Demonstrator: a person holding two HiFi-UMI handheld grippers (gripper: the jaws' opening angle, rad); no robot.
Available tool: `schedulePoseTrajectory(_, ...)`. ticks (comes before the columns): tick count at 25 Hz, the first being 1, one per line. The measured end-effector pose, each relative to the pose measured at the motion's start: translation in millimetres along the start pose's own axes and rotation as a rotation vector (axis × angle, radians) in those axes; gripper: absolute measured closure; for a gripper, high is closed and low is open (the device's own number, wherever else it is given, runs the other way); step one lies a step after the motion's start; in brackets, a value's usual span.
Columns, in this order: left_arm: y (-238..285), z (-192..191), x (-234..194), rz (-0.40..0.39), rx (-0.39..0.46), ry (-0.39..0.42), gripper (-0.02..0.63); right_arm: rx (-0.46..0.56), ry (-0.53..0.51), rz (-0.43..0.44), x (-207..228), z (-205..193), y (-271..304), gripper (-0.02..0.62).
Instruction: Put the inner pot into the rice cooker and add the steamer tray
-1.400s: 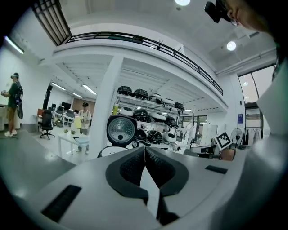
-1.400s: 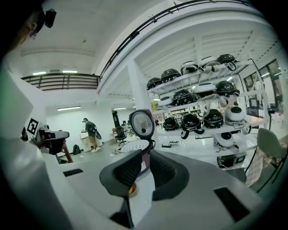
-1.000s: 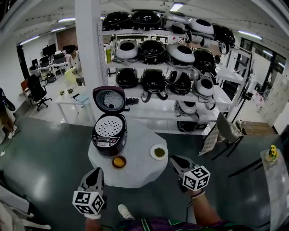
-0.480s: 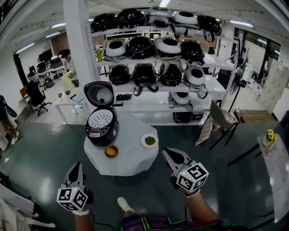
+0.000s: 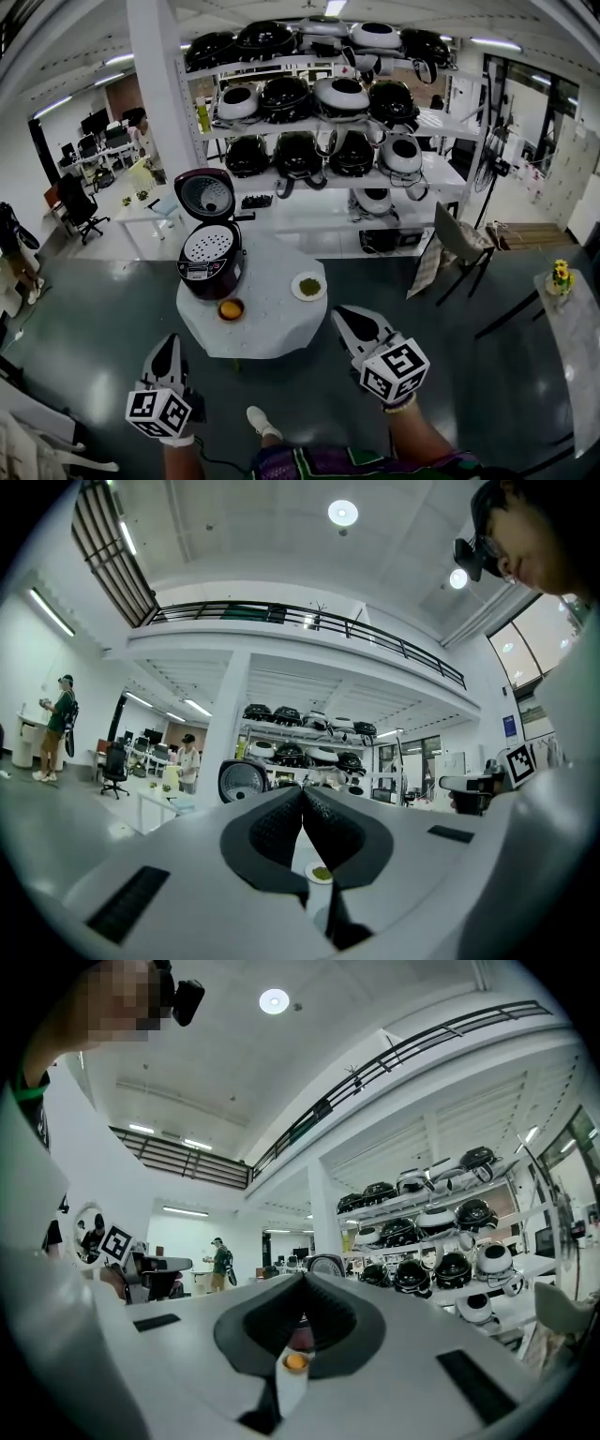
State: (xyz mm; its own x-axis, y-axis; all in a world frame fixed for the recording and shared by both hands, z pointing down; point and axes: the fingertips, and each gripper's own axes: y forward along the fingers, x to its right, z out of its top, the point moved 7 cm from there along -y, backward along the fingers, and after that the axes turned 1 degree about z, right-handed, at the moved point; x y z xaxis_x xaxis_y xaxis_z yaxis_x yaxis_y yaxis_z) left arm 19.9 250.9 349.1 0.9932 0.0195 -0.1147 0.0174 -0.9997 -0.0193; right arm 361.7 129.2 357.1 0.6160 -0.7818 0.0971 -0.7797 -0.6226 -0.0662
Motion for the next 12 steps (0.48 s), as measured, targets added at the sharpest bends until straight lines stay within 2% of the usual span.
schedulePoseTrajectory(12, -10, -5, 17, -0.009, -0.018, 0.038, 0.583, 0.000, 0.033, 0.039, -10, 6, -12, 0.594)
